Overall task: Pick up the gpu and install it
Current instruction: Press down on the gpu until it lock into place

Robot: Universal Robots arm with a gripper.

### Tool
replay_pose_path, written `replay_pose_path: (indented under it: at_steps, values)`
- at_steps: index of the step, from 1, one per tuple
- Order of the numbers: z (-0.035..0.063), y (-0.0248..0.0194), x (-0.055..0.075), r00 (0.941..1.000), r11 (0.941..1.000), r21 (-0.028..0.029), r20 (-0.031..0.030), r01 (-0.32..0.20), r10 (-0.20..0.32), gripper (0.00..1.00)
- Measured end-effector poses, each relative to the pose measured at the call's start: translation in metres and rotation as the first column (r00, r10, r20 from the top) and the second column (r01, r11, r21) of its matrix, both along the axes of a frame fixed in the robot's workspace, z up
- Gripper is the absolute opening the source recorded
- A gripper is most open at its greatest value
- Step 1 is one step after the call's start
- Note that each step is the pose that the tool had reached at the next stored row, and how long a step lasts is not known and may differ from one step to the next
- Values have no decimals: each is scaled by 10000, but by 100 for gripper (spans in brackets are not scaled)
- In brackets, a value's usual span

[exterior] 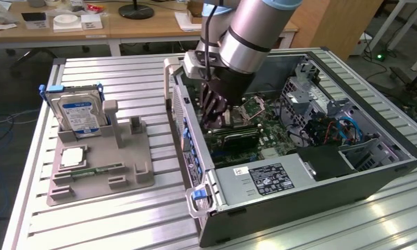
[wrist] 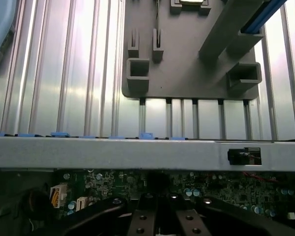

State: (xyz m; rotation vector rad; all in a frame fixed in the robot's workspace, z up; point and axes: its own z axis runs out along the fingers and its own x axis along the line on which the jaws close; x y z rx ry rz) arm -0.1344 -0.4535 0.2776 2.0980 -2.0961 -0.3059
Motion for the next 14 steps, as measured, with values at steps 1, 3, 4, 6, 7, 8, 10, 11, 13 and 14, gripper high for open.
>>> replay_pose_path:
  at_steps: [1,3,4,6,7,8,10,11,13,14]
  values:
    - [-13,0,9,10000,10000,-3,-1,0,0,11]
    - [-23,3,35,10000,10000,-4,13,-10,10,11]
    - [-24,6,44,10000,10000,-3,51,-20,20,11]
    - [-23,11,55,9999,10000,-5,156,-39,39,11]
    - [-23,14,59,9997,10000,-6,227,-52,53,11]
    - [-24,18,61,9995,10000,-5,321,-68,68,11]
    - [-25,23,61,9981,10000,-5,613,-99,99,11]
    - [-25,24,61,9969,9999,-9,782,-110,110,11]
    - [-26,25,61,9934,9999,-12,1139,-120,121,11]
    - [-27,25,61,9914,9999,-15,1301,-121,122,11]
